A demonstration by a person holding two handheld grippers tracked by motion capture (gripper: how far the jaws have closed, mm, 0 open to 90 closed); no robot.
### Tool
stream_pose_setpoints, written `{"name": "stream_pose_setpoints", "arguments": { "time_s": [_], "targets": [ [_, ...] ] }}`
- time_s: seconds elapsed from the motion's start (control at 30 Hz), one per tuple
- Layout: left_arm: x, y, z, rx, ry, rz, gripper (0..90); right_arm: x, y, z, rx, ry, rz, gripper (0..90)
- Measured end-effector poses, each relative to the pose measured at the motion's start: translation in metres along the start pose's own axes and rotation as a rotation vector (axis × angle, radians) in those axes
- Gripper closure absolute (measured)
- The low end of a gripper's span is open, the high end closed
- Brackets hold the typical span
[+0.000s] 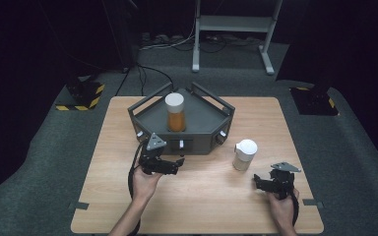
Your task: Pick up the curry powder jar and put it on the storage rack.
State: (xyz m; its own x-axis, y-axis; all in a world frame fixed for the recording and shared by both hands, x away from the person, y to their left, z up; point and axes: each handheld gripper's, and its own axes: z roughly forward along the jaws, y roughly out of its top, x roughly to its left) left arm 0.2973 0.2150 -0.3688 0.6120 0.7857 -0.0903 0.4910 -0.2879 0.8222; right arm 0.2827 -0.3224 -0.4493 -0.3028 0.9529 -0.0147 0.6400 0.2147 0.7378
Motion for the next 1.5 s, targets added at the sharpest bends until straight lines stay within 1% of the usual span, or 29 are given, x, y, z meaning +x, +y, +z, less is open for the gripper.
{"name": "stream_pose_setpoints", "arguments": {
  "time_s": [0.1, 0.23, 0.57, 0.63, 0.8, 1.07, 1.4, 1.5],
  "targets": [
    [-0.003, -0.006, 0.003, 0.01, 0.009, 0.003, 2.7, 0.0, 0.0, 0.0, 0.0, 0.0, 0.0, 7.9],
    [-0.004, -0.016, 0.007, 0.024, 0.013, -0.005, 2.7, 0.0, 0.0, 0.0, 0.0, 0.0, 0.0, 7.8],
    [-0.008, -0.038, 0.02, 0.059, 0.02, -0.037, 2.7, 0.0, 0.0, 0.0, 0.0, 0.0, 0.0, 7.8],
    [-0.01, -0.043, 0.023, 0.065, 0.025, -0.039, 2.7, 0.0, 0.0, 0.0, 0.001, 0.0, 0.0, 7.8],
    [-0.013, -0.049, 0.03, 0.085, 0.034, -0.033, 2.7, 0.0, 0.0, 0.0, 0.001, 0.0, 0.0, 7.8],
    [-0.018, -0.055, 0.041, 0.111, 0.046, -0.019, 2.7, 0.0, 0.0, 0.0, 0.001, -0.001, 0.0, 7.8],
    [-0.023, -0.054, 0.053, 0.146, 0.06, 0.012, 2.6, 0.0, 0.0, 0.0, 0.001, -0.001, 0.001, 7.7],
    [-0.025, -0.054, 0.055, 0.15, 0.067, 0.02, 2.6, 0.0, 0.0, 0.0, 0.001, -0.001, 0.001, 7.8]
  ]
}}
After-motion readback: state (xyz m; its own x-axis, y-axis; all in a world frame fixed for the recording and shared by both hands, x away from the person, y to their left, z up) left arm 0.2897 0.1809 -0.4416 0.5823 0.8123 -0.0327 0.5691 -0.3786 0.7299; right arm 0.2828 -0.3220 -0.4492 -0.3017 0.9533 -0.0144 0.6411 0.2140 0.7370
